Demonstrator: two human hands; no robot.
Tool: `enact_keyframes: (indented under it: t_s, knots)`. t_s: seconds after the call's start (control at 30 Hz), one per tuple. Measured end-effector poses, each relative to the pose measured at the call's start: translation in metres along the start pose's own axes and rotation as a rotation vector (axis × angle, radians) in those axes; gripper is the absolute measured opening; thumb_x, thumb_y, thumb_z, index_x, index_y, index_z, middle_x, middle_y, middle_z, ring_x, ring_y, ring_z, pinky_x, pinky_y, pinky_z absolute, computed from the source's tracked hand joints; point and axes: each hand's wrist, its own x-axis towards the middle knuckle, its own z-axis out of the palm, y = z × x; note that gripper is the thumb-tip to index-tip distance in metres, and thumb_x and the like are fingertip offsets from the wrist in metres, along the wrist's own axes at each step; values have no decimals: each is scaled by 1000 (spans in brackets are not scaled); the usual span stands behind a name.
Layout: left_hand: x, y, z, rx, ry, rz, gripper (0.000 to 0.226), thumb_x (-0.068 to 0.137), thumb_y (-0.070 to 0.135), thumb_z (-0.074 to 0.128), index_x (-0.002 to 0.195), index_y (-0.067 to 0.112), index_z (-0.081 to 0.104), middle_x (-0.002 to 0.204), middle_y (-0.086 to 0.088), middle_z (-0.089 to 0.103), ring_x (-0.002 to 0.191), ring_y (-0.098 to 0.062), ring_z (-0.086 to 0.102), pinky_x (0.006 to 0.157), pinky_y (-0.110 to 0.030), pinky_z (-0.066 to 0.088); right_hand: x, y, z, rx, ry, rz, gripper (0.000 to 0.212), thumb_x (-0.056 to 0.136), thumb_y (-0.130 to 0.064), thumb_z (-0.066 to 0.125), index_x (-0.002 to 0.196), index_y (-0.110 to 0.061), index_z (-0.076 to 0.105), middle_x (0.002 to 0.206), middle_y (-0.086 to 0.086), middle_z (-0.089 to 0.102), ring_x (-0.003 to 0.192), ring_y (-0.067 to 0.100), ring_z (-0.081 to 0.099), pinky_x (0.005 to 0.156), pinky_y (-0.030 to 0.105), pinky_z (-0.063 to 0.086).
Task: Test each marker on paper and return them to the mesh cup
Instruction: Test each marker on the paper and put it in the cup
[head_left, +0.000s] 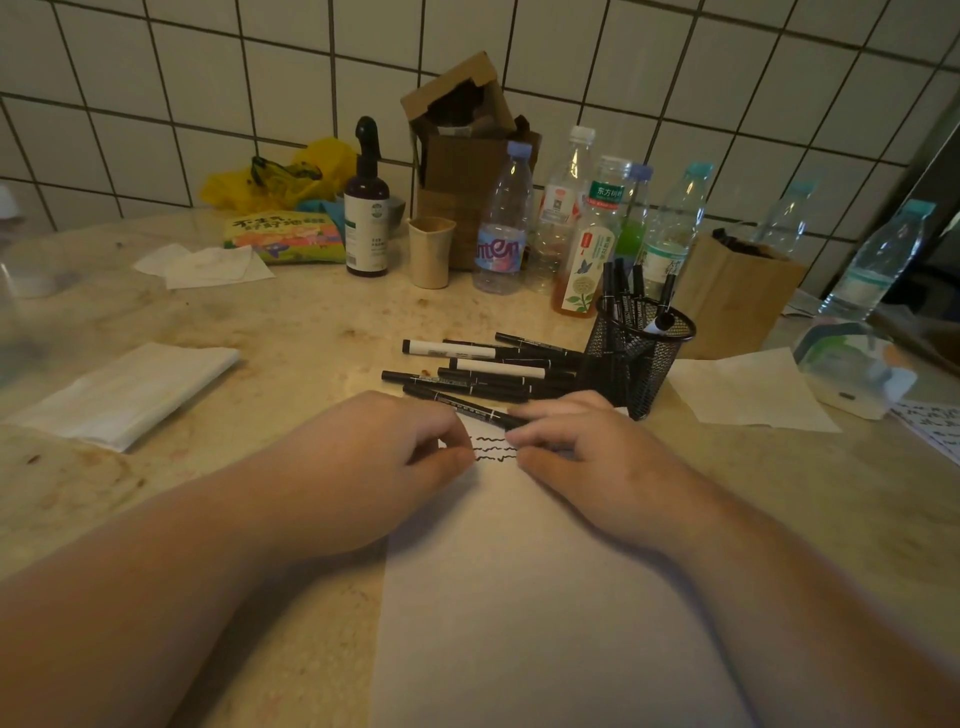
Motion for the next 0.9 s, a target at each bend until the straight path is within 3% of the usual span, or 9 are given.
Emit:
enact_keyframes:
  t_s: [0.17,0.3,0.4,0.47,0.53,0.63,0.73,0.9]
  knots:
    - [0,-2,1,-5,3,-5,23,93,52,47,107,43,63,88,25,62,79,4,57,70,-15,46,1,-2,-7,-42,169,174,11,85,-39,74,76,-33,77,91,-20,67,95,2,54,77,26,43]
    - [0,-2,1,-6,10,-10,24,94,51,47,108,42,64,87,24,62,78,3,57,68,-15,45,-3,-4,-10,-45,210,277,11,82,-31,78,81,-32,67,82,-18,62,75,-1,54,56,16,35]
    - [-1,-4,1,-5,14,-14,24,93,51,48,108,42,64,87,24,64,77,4,58,70,-16,48,-4,-1,-12,68,248,276,25,82,-24,79,98,-34,64,85,-12,66,78,3,60,61,18,41]
    - [-1,-3,1,-24,11,-23,22,93,50,48,106,43,64,87,23,65,77,2,59,71,-17,49,-4,0,-14,295,273,286,27,82,-19,78,102,-32,65,84,-6,68,76,11,66,67,29,54]
    - [-2,-2,0,-55,8,-28,19,93,49,50,104,44,65,89,21,66,79,1,60,73,-20,52,-5,-3,-16,581,281,271,19,86,-11,74,98,-25,70,78,-2,69,69,17,68,65,34,57]
    - [-2,1,-1,-89,27,-14,16,91,50,53,100,44,65,88,22,66,78,2,60,69,-17,50,-8,-8,-16,916,204,182,8,89,-6,69,89,-12,75,71,5,68,64,20,65,60,31,53]
    - [-2,7,-2,-122,48,4,16,88,52,54,99,46,64,85,25,61,78,4,57,66,-14,46,-12,-14,-15,1020,110,100,10,83,-17,71,86,-11,78,65,7,65,60,20,62,53,27,51]
    - [-3,14,-2,-124,62,110,17,88,52,52,104,49,58,87,27,59,90,15,49,66,-9,45,-18,-23,-17,1090,-7,-36,20,83,-17,65,96,-13,80,88,20,76,82,32,74,71,35,59]
